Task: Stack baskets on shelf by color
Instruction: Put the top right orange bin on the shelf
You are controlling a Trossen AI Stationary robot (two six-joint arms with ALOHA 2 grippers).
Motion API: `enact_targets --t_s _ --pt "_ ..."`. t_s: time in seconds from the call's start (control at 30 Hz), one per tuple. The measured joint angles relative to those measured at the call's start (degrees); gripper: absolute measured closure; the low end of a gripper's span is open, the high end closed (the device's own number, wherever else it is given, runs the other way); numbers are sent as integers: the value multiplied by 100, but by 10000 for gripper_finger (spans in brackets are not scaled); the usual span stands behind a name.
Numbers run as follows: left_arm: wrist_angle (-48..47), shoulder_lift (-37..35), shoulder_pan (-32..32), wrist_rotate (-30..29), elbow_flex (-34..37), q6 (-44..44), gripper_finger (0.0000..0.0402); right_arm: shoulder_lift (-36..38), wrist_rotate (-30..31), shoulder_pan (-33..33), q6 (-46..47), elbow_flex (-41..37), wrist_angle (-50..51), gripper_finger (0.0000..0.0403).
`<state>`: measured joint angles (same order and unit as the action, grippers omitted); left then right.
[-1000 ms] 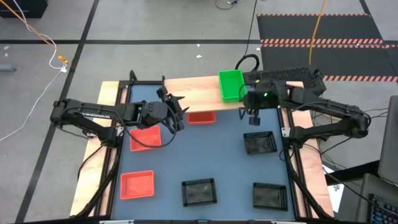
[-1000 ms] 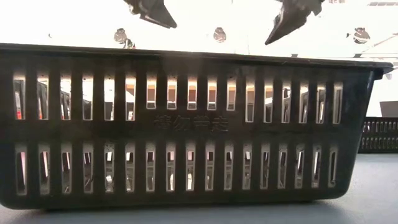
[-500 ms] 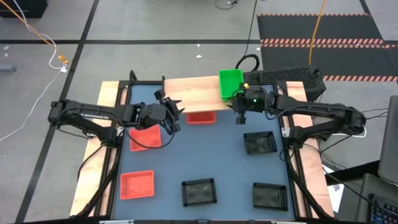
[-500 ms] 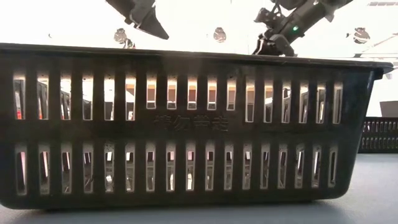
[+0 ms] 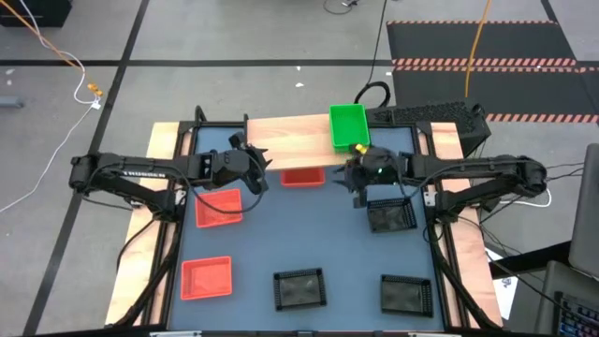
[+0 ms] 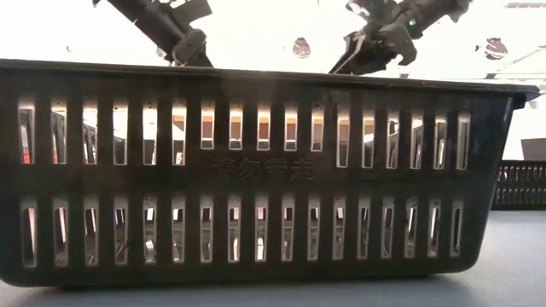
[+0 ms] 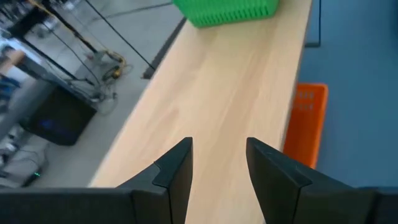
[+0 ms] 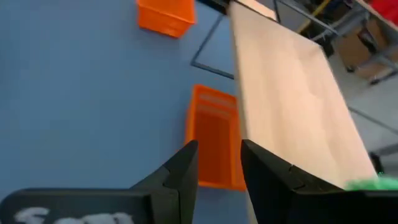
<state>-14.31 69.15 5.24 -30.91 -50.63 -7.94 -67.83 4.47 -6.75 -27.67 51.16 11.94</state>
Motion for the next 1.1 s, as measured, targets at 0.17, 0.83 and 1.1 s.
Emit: enact_targets --t_s 0.17,0.83,1.1 --pt "46 -134 -43 65 102 155 250 -838 563 542 -838 -4 -79 289" --pt "-12 -90 802 824 99 -607 250 -3421 3160 640 -3702 540 -527 288" --pt "261 -90 819 839 99 -647 250 -3565 3121 663 -3302 535 -738 304"
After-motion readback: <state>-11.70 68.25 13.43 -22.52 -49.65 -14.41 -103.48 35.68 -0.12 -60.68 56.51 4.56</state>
